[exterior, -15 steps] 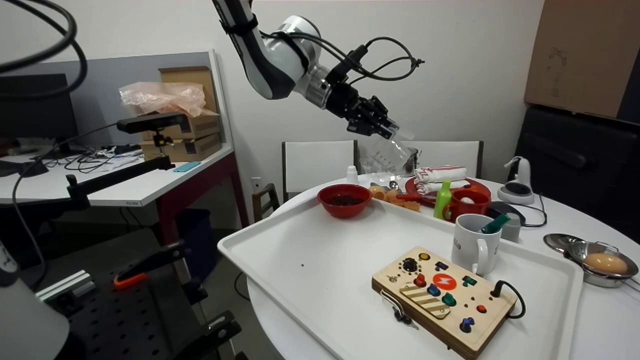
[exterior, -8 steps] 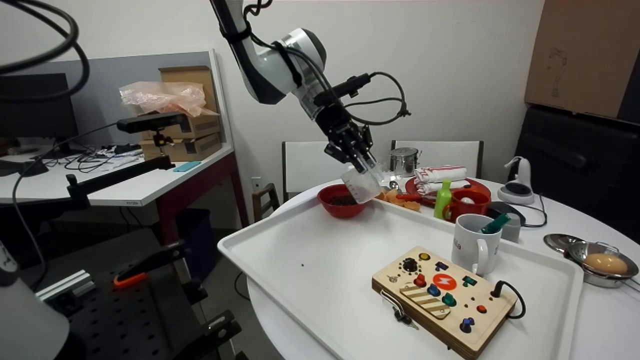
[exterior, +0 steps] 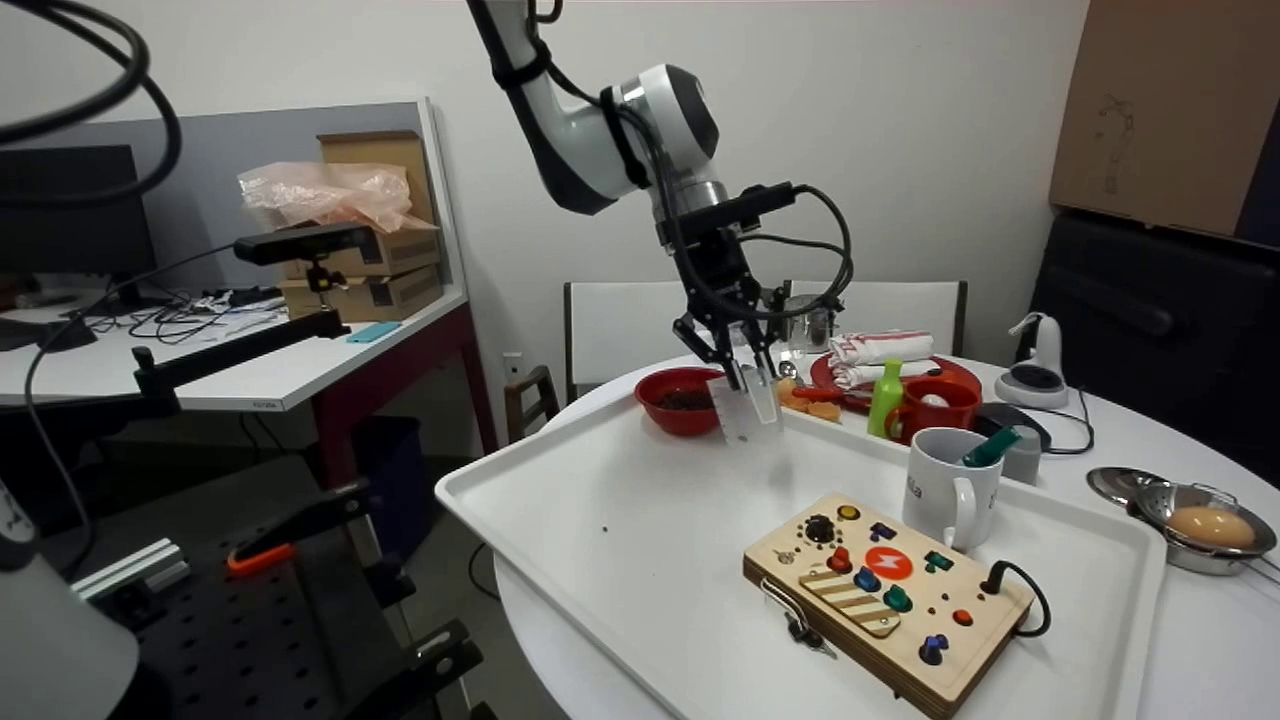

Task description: Pour the contents of the jug into the red bowl

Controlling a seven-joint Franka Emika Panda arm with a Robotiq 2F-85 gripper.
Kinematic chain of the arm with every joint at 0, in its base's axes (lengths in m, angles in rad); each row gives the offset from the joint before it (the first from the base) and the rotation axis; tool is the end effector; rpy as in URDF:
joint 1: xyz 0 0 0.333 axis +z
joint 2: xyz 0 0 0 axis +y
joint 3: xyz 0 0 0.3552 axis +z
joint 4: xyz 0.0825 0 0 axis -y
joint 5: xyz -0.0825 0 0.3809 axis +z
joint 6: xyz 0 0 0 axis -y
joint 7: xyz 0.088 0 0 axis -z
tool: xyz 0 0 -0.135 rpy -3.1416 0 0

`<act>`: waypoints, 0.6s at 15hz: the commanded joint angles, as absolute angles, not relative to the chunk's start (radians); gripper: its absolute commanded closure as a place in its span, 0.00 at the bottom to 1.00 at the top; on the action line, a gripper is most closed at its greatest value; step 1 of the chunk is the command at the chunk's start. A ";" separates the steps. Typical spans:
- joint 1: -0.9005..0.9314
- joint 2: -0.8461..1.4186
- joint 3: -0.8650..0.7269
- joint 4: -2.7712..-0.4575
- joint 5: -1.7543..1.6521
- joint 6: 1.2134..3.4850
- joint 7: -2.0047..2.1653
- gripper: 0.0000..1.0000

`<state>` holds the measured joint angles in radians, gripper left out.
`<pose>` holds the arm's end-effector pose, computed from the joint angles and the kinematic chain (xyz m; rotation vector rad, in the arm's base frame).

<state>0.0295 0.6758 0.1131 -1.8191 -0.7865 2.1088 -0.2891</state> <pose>0.6298 0.0365 0.1574 2.3135 1.2087 -0.5142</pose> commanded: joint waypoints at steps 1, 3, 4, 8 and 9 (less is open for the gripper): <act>0.001 0.712 0.092 -1.790 -0.650 2.162 -0.246 0.93; -0.007 0.738 0.078 -1.783 -0.570 2.196 -0.215 0.93; -0.010 0.748 0.072 -1.783 -0.530 2.220 -0.204 0.93; -0.017 0.790 0.041 -1.783 -0.382 2.335 -0.154 0.93; -0.016 0.797 0.032 -1.784 -0.359 2.358 -0.146 0.93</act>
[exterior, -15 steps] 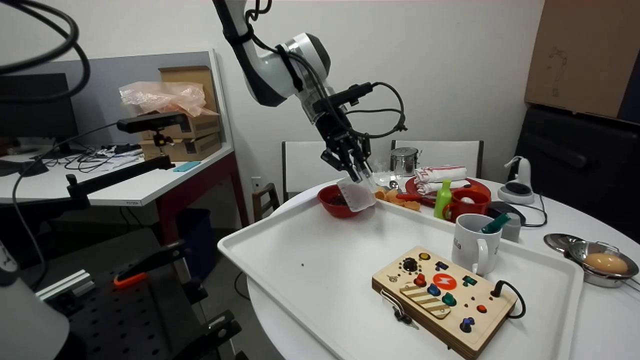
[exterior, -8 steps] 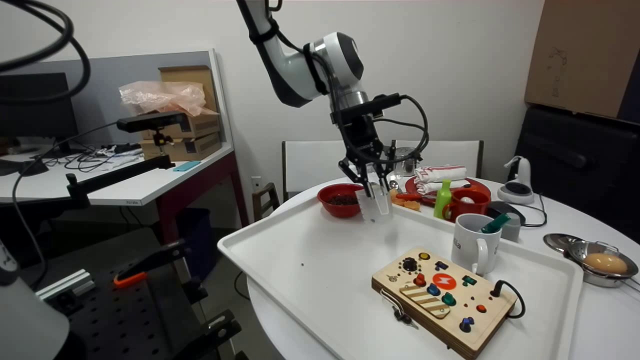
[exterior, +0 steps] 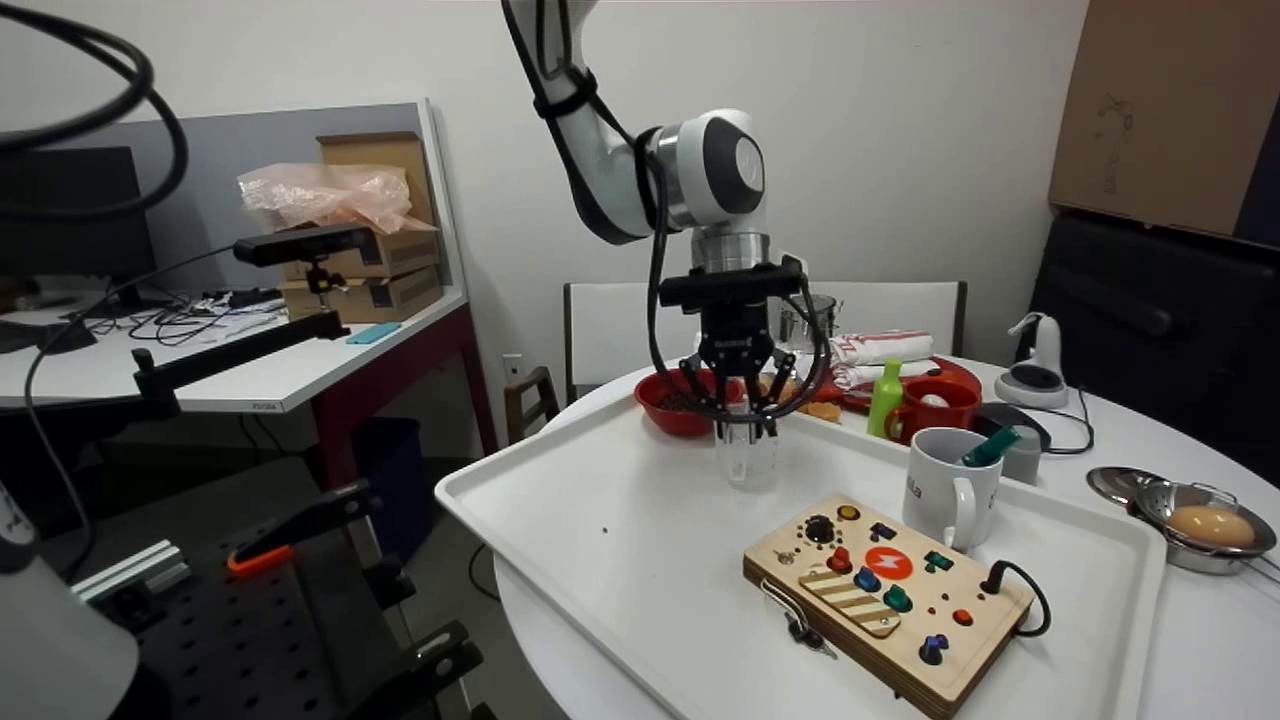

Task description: Pour the contents of the jug into the red bowl

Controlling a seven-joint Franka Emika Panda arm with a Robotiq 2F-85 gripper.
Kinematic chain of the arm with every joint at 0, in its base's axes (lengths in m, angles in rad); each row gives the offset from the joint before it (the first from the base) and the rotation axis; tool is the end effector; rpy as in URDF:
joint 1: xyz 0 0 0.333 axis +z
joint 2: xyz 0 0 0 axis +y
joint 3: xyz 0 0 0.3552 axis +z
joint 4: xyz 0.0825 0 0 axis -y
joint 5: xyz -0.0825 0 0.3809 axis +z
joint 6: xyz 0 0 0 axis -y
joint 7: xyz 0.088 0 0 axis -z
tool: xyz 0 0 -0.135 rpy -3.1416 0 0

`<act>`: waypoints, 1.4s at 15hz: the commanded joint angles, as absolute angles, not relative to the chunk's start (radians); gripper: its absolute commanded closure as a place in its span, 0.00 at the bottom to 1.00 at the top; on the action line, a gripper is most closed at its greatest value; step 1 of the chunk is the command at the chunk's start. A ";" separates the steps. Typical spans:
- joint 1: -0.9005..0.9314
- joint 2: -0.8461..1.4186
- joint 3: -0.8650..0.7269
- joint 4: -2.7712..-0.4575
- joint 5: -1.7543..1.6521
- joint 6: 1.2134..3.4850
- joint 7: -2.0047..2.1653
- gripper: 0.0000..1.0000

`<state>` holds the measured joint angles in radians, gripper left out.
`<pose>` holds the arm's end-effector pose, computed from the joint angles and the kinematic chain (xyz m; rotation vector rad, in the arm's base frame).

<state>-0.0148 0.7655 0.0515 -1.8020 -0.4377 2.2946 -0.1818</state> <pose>0.6337 0.0041 0.1053 2.7786 0.7765 -0.4077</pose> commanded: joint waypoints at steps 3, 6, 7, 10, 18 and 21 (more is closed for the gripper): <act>0.001 0.797 0.001 -1.793 -0.335 2.402 -0.119 0.93; 0.015 0.794 -0.019 -1.800 -0.344 2.426 -0.111 0.47; 0.018 0.790 -0.023 -1.805 -0.347 2.434 -0.111 0.45; 0.016 0.759 -0.014 -1.837 -0.344 2.452 -0.133 0.24; 0.147 0.525 -0.118 -2.015 -0.542 2.507 -0.068 0.00; 0.222 0.440 -0.205 -2.060 -0.759 2.496 0.071 0.00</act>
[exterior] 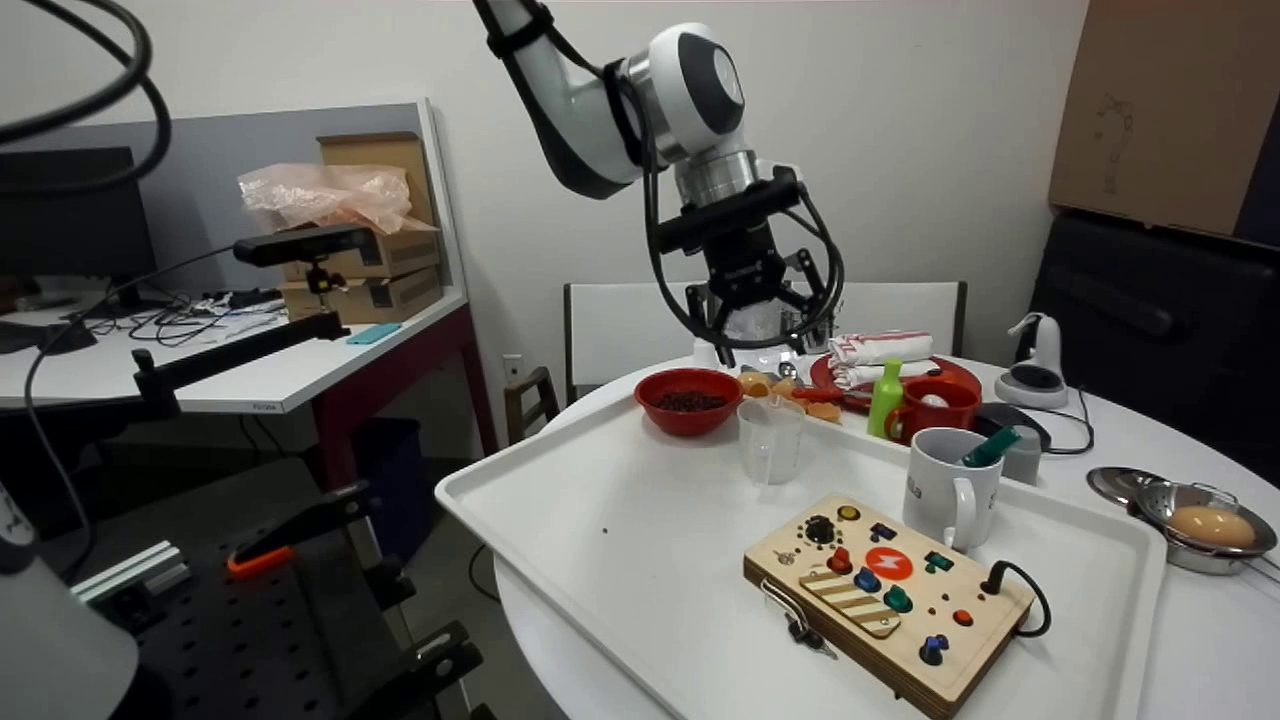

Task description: Pour the contents of the jug into the red bowl

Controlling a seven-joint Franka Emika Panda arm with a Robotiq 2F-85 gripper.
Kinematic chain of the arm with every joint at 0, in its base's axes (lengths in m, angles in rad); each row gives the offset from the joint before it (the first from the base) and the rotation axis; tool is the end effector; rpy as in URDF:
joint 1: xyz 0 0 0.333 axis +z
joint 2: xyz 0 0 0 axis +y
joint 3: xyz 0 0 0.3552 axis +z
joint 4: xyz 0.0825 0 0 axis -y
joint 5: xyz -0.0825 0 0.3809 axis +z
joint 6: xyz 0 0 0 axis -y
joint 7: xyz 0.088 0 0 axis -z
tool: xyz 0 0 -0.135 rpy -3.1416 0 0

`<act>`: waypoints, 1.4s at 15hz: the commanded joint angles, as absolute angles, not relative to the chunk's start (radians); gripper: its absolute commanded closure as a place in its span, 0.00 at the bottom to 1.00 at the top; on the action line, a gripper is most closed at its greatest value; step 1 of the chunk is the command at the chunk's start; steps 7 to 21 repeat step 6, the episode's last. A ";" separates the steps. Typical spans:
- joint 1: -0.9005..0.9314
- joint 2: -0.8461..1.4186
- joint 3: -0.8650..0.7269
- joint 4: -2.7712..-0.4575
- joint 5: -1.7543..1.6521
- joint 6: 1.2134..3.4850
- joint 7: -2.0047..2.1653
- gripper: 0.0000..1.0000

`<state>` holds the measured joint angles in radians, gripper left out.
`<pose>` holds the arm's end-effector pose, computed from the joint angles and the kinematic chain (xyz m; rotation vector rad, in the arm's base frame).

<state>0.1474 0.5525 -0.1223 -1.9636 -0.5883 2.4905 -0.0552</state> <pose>0.6332 0.0121 0.1983 2.6181 0.7772 -0.0539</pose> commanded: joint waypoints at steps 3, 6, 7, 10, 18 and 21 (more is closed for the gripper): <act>0.216 0.369 -0.208 -2.100 -0.950 2.453 0.181 0.00; 0.156 0.398 -0.148 -2.060 -0.935 2.446 0.158 0.00; 0.156 0.398 -0.148 -2.060 -0.935 2.446 0.158 0.00; 0.156 0.398 -0.148 -2.060 -0.935 2.446 0.158 0.00; 0.156 0.398 -0.148 -2.060 -0.935 2.446 0.158 0.00; 0.156 0.398 -0.148 -2.060 -0.935 2.446 0.158 0.00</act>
